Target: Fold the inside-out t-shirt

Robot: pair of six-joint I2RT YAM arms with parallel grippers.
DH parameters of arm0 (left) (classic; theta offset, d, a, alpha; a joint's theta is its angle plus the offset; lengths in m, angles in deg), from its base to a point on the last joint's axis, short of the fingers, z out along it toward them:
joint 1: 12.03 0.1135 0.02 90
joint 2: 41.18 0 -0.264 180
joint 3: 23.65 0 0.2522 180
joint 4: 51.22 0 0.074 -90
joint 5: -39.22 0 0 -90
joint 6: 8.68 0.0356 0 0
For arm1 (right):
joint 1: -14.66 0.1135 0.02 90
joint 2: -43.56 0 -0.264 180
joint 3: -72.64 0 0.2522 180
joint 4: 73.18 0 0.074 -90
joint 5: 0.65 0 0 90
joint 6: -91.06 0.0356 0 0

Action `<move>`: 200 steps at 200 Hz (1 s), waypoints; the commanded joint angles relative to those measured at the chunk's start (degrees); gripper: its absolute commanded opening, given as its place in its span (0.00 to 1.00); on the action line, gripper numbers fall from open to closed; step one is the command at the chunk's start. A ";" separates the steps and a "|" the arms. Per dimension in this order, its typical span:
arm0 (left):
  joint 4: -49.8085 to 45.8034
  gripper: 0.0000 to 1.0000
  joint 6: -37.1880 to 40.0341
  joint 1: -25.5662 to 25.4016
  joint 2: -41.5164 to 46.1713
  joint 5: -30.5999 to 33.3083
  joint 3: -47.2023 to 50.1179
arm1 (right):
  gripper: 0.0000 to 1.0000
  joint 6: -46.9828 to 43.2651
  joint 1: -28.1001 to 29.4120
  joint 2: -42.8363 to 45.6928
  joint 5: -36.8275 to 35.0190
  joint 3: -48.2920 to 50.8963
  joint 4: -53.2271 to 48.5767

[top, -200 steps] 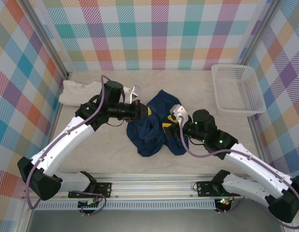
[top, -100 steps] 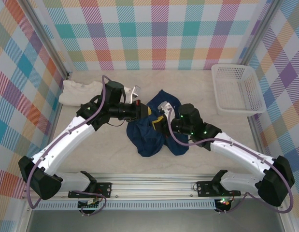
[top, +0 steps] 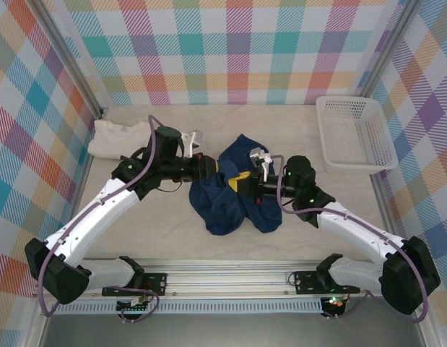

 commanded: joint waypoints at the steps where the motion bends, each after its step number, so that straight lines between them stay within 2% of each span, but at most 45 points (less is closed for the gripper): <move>1: 2.60 0.36 4.19 1.29 2.93 -2.20 1.90 | 0.01 6.21 -1.38 -1.54 5.07 0.59 10.69; 12: 3.24 0.46 5.86 1.29 4.69 -2.16 3.02 | 0.00 7.87 -1.96 -2.31 5.39 0.78 13.23; 26: 4.92 0.52 7.96 1.29 7.17 -2.98 5.21 | 0.00 8.37 -2.43 -2.75 5.40 0.68 13.37; 68: 14.41 0.56 10.59 1.03 8.72 -14.93 11.74 | 0.00 5.75 -2.86 -2.55 7.81 -0.44 9.75; 90: 19.52 0.53 11.30 0.15 7.48 -17.55 11.78 | 0.00 5.31 -2.98 -2.85 9.24 -0.89 8.93; 124: 17.73 0.47 14.35 -0.30 5.57 -17.79 9.95 | 0.00 5.32 -2.99 -2.71 9.63 -0.82 8.69; 187: 19.64 0.40 13.90 -1.41 3.52 -19.74 10.00 | 0.00 4.78 -3.08 -2.12 9.44 -1.06 7.49; 200: 19.86 0.35 13.80 -1.47 3.29 -19.91 9.88 | 0.00 4.78 -3.07 -2.09 9.49 -0.99 7.53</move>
